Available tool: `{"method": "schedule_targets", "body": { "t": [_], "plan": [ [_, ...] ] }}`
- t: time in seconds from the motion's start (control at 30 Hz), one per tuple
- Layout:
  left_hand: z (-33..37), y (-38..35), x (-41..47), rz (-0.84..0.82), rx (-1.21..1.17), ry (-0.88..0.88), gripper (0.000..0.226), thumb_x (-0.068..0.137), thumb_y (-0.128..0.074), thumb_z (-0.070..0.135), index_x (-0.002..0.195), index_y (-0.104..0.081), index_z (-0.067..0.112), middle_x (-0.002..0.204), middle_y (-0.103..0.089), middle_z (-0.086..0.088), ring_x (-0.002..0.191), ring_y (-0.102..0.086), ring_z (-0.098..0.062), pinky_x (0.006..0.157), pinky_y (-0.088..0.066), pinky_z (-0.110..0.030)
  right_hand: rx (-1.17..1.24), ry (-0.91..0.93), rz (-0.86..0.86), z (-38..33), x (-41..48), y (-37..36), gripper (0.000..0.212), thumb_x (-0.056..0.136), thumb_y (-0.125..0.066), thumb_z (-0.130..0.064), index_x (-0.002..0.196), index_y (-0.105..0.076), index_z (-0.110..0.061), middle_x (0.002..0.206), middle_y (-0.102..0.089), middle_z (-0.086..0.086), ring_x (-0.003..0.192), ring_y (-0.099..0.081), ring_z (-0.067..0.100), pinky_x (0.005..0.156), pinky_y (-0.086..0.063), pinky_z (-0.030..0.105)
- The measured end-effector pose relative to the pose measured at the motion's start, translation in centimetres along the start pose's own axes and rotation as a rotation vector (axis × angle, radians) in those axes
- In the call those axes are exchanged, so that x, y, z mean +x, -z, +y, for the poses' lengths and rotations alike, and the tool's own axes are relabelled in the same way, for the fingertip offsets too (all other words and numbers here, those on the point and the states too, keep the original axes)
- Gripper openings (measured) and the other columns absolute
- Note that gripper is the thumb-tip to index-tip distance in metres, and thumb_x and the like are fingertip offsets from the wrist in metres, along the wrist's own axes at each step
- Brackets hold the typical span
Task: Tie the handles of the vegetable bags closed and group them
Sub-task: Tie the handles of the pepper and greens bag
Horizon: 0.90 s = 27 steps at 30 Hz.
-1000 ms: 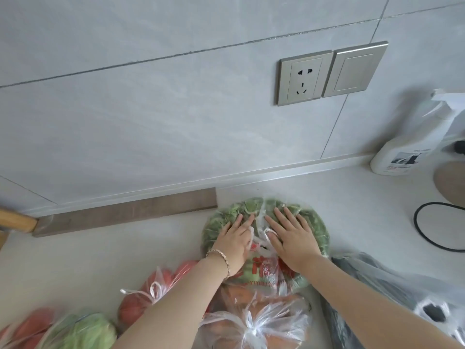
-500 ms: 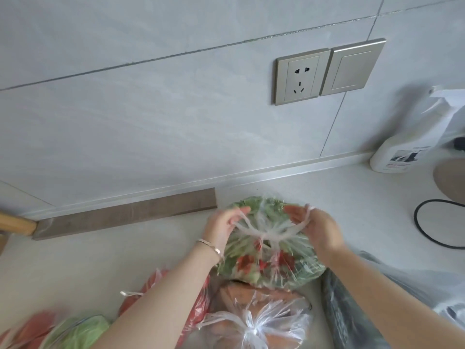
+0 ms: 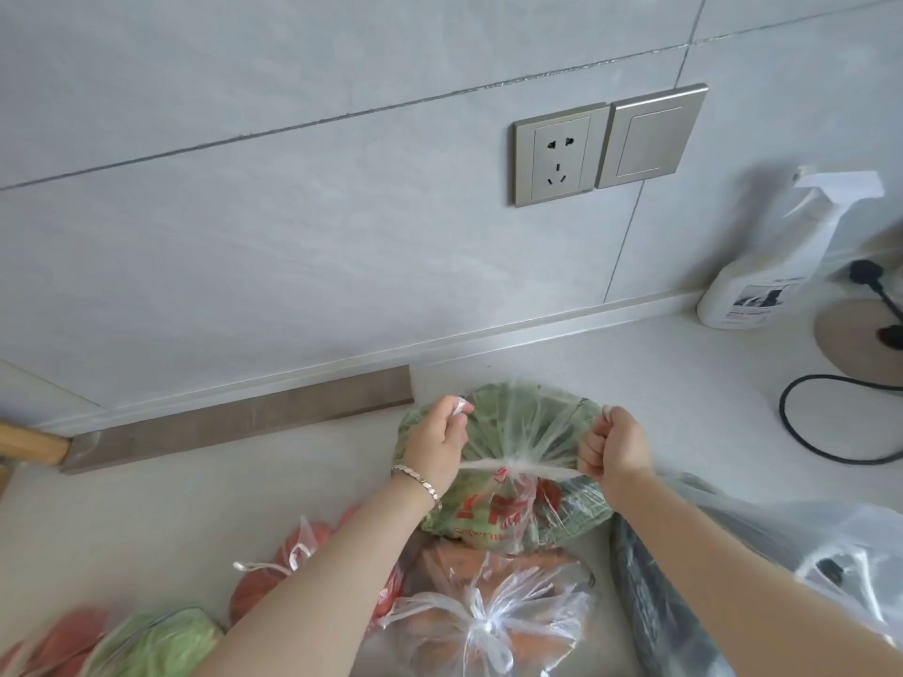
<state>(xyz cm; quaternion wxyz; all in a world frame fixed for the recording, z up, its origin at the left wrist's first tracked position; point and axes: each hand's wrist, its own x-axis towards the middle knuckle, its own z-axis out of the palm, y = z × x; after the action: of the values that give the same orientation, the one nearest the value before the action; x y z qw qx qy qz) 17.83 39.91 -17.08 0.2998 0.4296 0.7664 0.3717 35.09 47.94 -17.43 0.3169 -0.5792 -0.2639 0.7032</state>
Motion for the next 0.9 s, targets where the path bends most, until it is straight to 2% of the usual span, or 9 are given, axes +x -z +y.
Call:
{"method": "schedule_targets", "body": {
  "t": [0.1, 0.23, 0.37, 0.43, 0.53, 0.6, 0.67, 0.8, 0.9],
  "plan": [
    [2.0, -0.2, -0.3, -0.035, 0.066, 0.014, 0.024, 0.088, -0.055, 0.018, 0.112, -0.055, 0.015, 0.076, -0.055, 0.0, 0.061, -0.049, -0.014, 0.059, -0.043, -0.025, 0.014, 0.101, -0.085, -1.8, -1.0, -1.2, 0.037, 0.088, -0.024, -0.008, 0.053, -0.02, -0.019, 0.034, -0.021, -0.008, 0.037, -0.014, 0.012, 0.036, -0.014, 0.017],
    [4.6, -0.9, -1.0, -0.317, -0.007, -0.032, 0.043, 0.081, -0.065, 0.024, 0.122, -0.052, 0.022, 0.096, -0.057, 0.015, 0.09, -0.057, -0.01, 0.086, -0.049, -0.029, 0.033, 0.172, -0.306, -4.4, -3.1, -4.1, 0.03, 0.081, -0.025, 0.0, 0.056, -0.032, -0.014, 0.04, -0.022, -0.009, 0.044, -0.017, 0.012, 0.048, -0.017, 0.026],
    [5.4, -1.5, -1.0, -0.304, 0.075, -0.053, 0.021, 0.082, -0.064, 0.023, 0.1, -0.061, 0.012, 0.086, -0.064, 0.0, 0.081, -0.057, -0.016, 0.075, -0.043, -0.026, 0.144, 0.103, -0.311, -4.1, -3.7, -5.3, 0.025, 0.083, -0.025, 0.001, 0.069, -0.041, -0.01, 0.05, -0.028, -0.003, 0.052, -0.024, 0.015, 0.052, -0.025, 0.026],
    [5.4, -1.5, -0.8, -0.25, -0.02, 0.032, 0.016, 0.081, -0.065, 0.019, 0.095, -0.064, 0.01, 0.087, -0.065, -0.003, 0.076, -0.055, -0.015, 0.076, -0.045, -0.028, 0.297, 0.059, -0.353, -3.5, -3.3, -4.9, 0.027, 0.086, -0.024, 0.0, 0.083, -0.051, -0.005, 0.065, -0.045, 0.004, 0.064, -0.043, 0.017, 0.065, -0.039, 0.027],
    [5.4, -1.4, -0.8, -0.139, -0.205, 0.134, 0.009, 0.079, -0.067, 0.011, 0.088, -0.067, 0.008, 0.06, -0.051, 0.006, 0.052, -0.042, -0.008, 0.054, -0.037, -0.021, -0.062, 0.219, -0.323, -1.9, -2.8, -2.9, 0.04, 0.088, -0.029, 0.004, 0.119, -0.053, -0.001, 0.11, -0.061, 0.008, 0.104, -0.056, 0.018, 0.093, -0.044, 0.026],
    [5.4, -1.3, -0.9, -0.072, -0.253, 0.159, 0.013, 0.079, -0.068, 0.01, 0.091, -0.068, 0.008, 0.052, -0.048, 0.01, 0.046, -0.04, -0.003, 0.048, -0.034, -0.016, -0.511, 0.331, -0.34, -0.4, -3.2, -1.8, 0.038, 0.091, -0.039, 0.0, 0.126, -0.053, -0.006, 0.111, -0.063, 0.004, 0.083, -0.06, 0.007, 0.072, -0.049, 0.014],
    [5.6, -1.5, -1.1, -0.047, -0.283, 0.153, 0.01, 0.08, -0.065, 0.009, 0.089, -0.068, 0.012, 0.056, -0.056, 0.013, 0.045, -0.044, 0.003, 0.047, -0.035, -0.013, -0.766, 0.454, -0.382, 0.8, -3.3, -1.3, 0.028, 0.092, -0.049, -0.009, 0.119, -0.06, -0.008, 0.079, -0.065, -0.004, 0.046, -0.049, -0.002, 0.045, -0.038, 0.008],
    [6.2, -1.7, -1.6, -0.038, -0.333, 0.156, 0.012, 0.081, -0.064, 0.011, 0.08, -0.065, 0.023, 0.072, -0.065, 0.005, 0.06, -0.053, -0.002, 0.053, -0.042, -0.013, -0.808, 0.665, -0.352, 1.5, -3.0, -2.0, 0.017, 0.091, -0.053, -0.016, 0.09, -0.069, -0.008, 0.048, -0.046, -0.006, 0.034, -0.038, 0.004, 0.041, -0.028, 0.012],
    [6.5, -1.3, -1.2, 0.077, -0.339, 0.18, 0.004, 0.084, -0.06, 0.014, 0.084, -0.062, 0.018, 0.063, -0.053, 0.001, 0.049, -0.044, -0.005, 0.047, -0.037, -0.017, -0.679, 0.477, -0.25, 2.0, -2.4, -2.8, 0.023, 0.094, -0.048, -0.017, 0.08, -0.063, -0.008, 0.051, -0.045, -0.004, 0.038, -0.035, 0.003, 0.041, -0.029, 0.013]
  ]
}}
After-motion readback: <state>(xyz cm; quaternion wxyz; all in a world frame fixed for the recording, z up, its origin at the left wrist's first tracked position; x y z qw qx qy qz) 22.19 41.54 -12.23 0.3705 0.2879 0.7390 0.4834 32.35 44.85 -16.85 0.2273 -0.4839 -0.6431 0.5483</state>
